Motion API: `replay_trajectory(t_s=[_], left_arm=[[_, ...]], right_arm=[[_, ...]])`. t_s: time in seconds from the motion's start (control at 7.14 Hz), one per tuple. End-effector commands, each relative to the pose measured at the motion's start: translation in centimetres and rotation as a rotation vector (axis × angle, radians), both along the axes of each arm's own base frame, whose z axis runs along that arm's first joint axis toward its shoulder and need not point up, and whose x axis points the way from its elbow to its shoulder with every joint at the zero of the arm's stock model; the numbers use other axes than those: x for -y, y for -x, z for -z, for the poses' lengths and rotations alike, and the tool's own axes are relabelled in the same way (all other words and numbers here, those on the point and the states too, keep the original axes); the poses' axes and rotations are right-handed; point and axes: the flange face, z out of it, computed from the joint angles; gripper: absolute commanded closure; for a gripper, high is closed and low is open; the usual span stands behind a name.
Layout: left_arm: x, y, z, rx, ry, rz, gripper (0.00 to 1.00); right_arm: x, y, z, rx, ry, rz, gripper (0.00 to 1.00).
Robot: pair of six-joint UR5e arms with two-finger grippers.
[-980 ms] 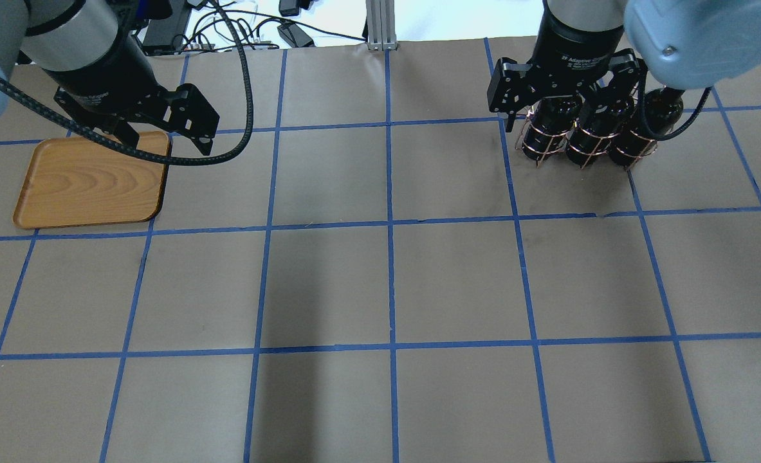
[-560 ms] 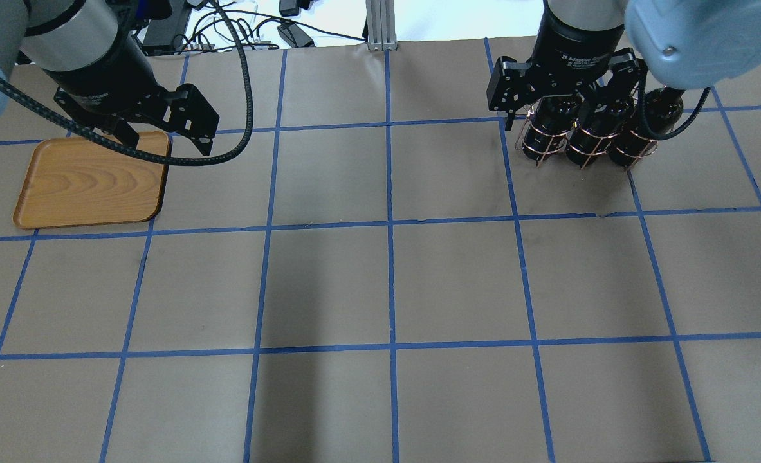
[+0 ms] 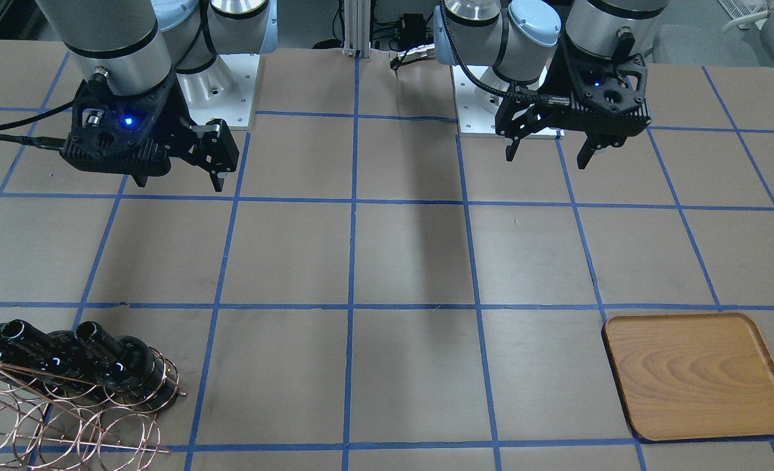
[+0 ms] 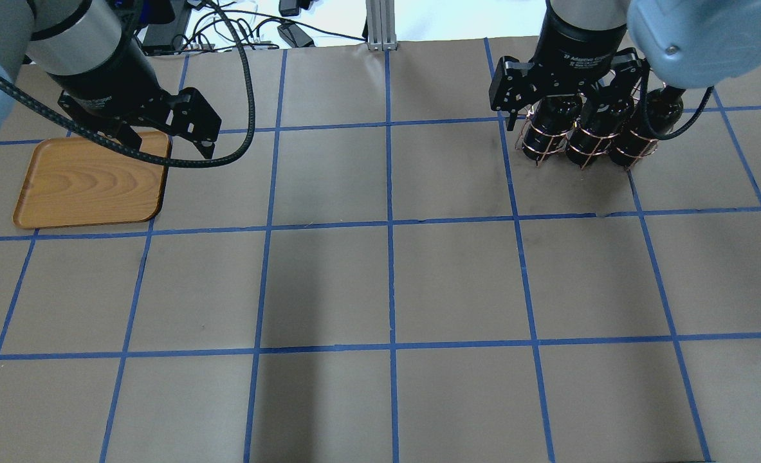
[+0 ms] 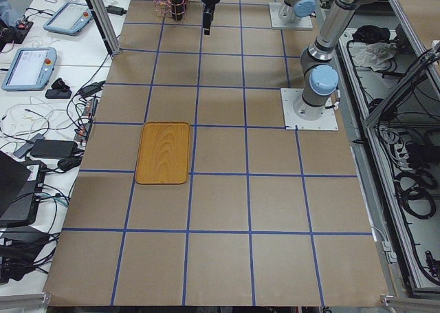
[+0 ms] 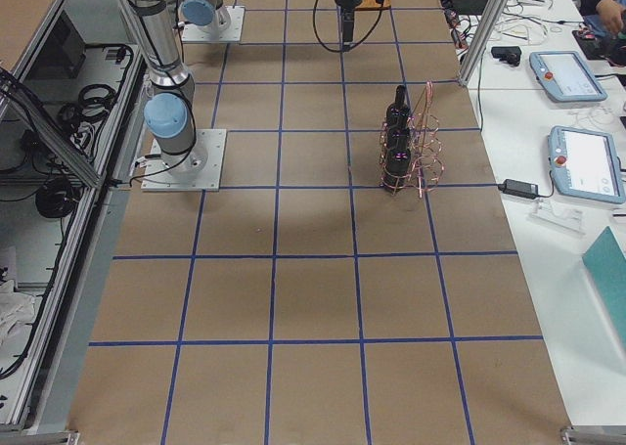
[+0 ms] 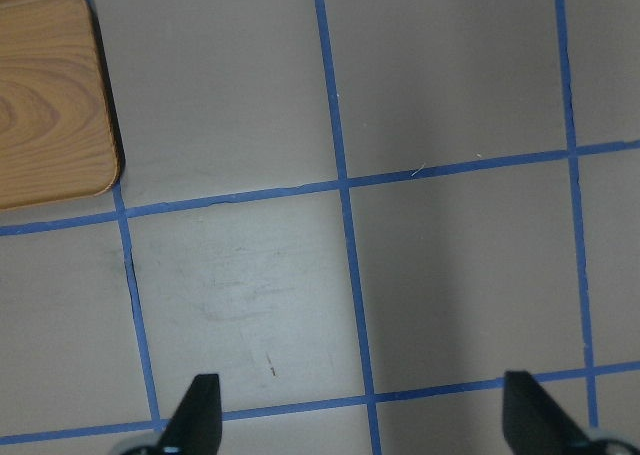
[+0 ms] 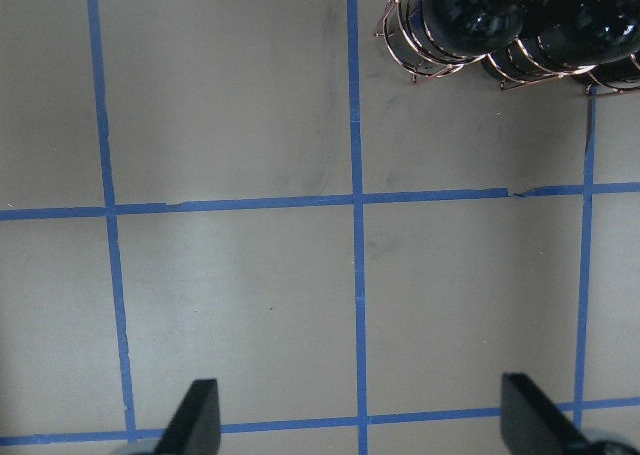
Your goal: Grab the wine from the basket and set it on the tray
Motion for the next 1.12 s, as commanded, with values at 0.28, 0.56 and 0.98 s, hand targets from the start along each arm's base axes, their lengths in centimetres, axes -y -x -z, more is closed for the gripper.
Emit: replay_trajectory(t_s=[0.28,0.56,0.98], left_arm=[[-0.1,0.0,0.1,0.001,-0.002,-0.001,0.0],[-0.1,0.0,0.1,-0.001,-0.002,-0.001,0.0],[-0.2,0.0,0.0,0.001,0.0,-0.001,0.0]], right_arm=[[0.2,0.1,-0.1,0.009,0.008,0.01,0.0],[0.7,1.7,-0.4,0.012,0.011,0.039,0.0],[2.2,5.3,-1.3,0.003,0.07,-0.037,0.0]])
